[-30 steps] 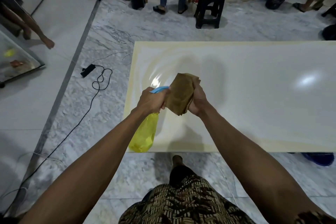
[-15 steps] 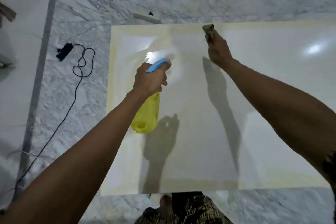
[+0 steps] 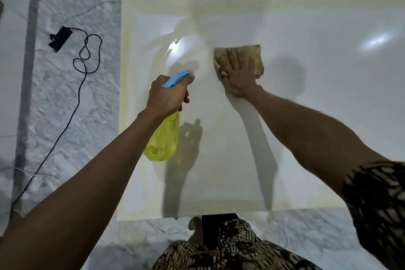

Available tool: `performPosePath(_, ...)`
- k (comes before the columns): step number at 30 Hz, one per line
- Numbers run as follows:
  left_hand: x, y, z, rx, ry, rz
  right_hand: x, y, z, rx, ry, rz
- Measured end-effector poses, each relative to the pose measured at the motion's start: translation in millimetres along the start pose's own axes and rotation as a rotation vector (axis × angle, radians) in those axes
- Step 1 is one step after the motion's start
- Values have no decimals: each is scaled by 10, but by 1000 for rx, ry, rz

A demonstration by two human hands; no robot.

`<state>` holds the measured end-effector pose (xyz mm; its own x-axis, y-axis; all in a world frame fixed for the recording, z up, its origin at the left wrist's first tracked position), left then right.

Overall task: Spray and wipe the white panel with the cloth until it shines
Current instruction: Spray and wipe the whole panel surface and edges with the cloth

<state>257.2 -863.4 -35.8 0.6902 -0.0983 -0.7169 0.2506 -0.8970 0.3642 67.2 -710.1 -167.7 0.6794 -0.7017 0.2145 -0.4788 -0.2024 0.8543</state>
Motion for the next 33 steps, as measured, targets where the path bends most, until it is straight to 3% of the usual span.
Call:
performPosePath(9,508,-135,-1187,24,-9,-62,902,-1349,-2130,55,101,33)
performPosePath(14,878,-206,-1645,39,23,-98,1423,-1691,-3076,254,48,67)
performPosePath(16,934,-212,-1732,42,24,-99,1510,-1733,-3215,374,-1,172)
performPosePath(18,915,-201,-1762,49,14,-95,1533,-1496,-3264,421,6,439)
performPosePath(22,650,-57,-1647,31,-42,-73,1258,-432,-3051,177,-88,907)
performPosePath(26,188,138,-1297,13,-93,-91,744,506,-2211,-85,-154,1282)
performPosePath(28,-14,206,-1121,18,-110,-104,565,839,-1742,-203,-213,1252)
performPosePath(30,-215,318,-850,1,-100,-102,479,1212,-1212,-279,-234,1067)
performPosePath(33,-479,484,-438,-16,-116,-132,374,1614,-417,-376,-42,854)
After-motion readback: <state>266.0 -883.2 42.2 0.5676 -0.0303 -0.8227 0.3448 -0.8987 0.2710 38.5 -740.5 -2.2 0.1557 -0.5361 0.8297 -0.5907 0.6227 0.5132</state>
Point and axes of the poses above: each hand's wrist, its own z-axis towards the middle knuckle, its own y-axis out of the back of the hand, x = y × z, the point moved 6 cm from there along z, towards the middle knuckle, and after that the axes turned 10 degrees about x, right-handed, at the moved point
